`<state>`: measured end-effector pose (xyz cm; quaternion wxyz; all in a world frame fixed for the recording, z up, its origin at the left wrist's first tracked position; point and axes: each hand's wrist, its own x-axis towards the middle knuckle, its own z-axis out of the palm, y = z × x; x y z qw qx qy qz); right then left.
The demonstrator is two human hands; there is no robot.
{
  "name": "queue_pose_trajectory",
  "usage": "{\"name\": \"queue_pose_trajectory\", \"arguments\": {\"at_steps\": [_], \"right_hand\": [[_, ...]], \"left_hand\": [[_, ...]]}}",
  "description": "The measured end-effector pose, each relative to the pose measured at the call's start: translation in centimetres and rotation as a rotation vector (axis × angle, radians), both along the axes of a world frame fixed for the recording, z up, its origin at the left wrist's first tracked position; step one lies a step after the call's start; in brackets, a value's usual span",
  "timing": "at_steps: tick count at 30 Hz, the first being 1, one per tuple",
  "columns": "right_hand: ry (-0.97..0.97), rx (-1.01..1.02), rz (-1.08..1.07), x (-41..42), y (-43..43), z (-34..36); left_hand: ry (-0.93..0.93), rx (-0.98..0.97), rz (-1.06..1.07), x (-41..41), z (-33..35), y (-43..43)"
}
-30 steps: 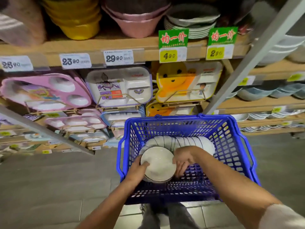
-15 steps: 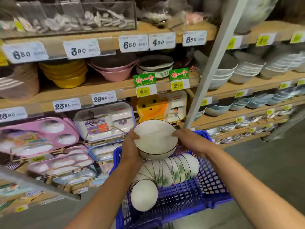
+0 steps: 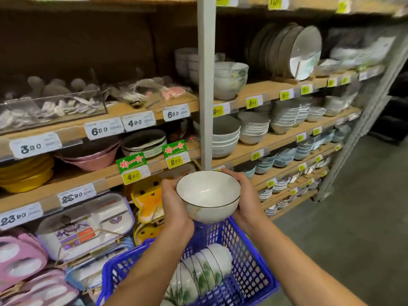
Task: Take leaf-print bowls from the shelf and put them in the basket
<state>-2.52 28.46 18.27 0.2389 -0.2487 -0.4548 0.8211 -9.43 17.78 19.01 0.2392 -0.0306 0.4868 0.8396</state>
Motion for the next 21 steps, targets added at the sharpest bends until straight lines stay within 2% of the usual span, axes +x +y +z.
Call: {"name": "queue_pose_trajectory", "arguments": {"at_steps": [8, 13, 21], "right_hand": [[-0.049, -0.028, -0.205, 5.9, 11.6, 3.9], [0.004, -0.002, -0.255, 9.8, 19.5, 5.5], [-0.031, 0.014, -0.320, 13.1, 29.2, 6.0]], "left_hand": [[0.216, 0.006, 0.073, 6.7, 2.5, 12.7], [0.474, -0.042, 0.136, 10.8, 3.3, 20.6], [0.365, -0.181, -0.029, 12.9, 4.5, 30.4]]}}
